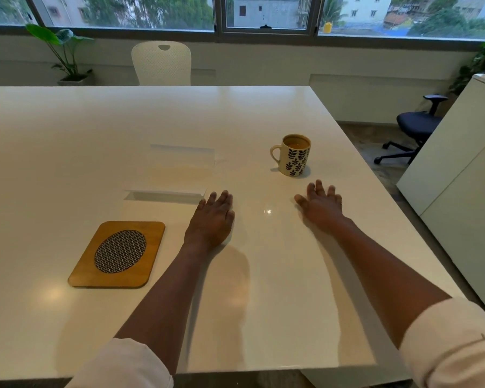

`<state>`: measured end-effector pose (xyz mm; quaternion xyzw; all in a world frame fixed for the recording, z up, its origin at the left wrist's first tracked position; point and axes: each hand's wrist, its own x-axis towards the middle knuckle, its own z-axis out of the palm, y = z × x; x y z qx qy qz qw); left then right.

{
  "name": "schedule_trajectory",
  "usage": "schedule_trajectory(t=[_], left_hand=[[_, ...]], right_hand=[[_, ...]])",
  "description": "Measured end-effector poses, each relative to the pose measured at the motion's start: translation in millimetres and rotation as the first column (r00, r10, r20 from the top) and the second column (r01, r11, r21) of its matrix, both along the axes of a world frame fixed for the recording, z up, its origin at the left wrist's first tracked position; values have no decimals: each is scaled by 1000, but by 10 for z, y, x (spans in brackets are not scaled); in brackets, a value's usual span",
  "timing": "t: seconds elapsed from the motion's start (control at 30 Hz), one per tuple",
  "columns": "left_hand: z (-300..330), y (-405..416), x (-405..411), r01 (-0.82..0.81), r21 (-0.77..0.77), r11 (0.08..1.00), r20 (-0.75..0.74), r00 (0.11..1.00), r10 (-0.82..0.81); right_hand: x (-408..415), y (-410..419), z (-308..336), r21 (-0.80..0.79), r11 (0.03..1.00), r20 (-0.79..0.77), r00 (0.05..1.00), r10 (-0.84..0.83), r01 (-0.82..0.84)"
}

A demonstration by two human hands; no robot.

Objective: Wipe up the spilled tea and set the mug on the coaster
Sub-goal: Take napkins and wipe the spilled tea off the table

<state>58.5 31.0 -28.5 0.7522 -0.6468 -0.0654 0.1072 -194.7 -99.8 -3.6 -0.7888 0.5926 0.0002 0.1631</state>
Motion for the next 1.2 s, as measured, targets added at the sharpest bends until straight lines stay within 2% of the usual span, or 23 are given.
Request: schedule_trajectory(t=[0.17,0.27,0.43,0.5,0.63,0.87,1.2], left_hand=[[2,2,13,-12,0,1000,-89,996,12],[18,6,8,-38,-13,999,-162,986,35],[69,40,36,-154,-122,980,-400,912,94],[83,50,46,-171,-114,979,-426,898,107],[90,43,64,-139,-70,988,-373,922,103],[58,64,45,-129,-90,988,-300,949,96],[86,4,9,-37,-52,998,-69,997,33]], right_hand=[[525,-9,-9,9,997,26,997,75,-76],[823,91,-34,-6,981,12,981,192,-192],[1066,556,-170,-106,895,32,898,439,-433],[1042,747,-193,-131,862,33,867,497,-490],[897,1097,-113,-131,805,3,812,583,-578],[342,1715,-11,-112,741,-13,746,665,-662],[-400,1743,8,-84,825,125,815,566,-560]])
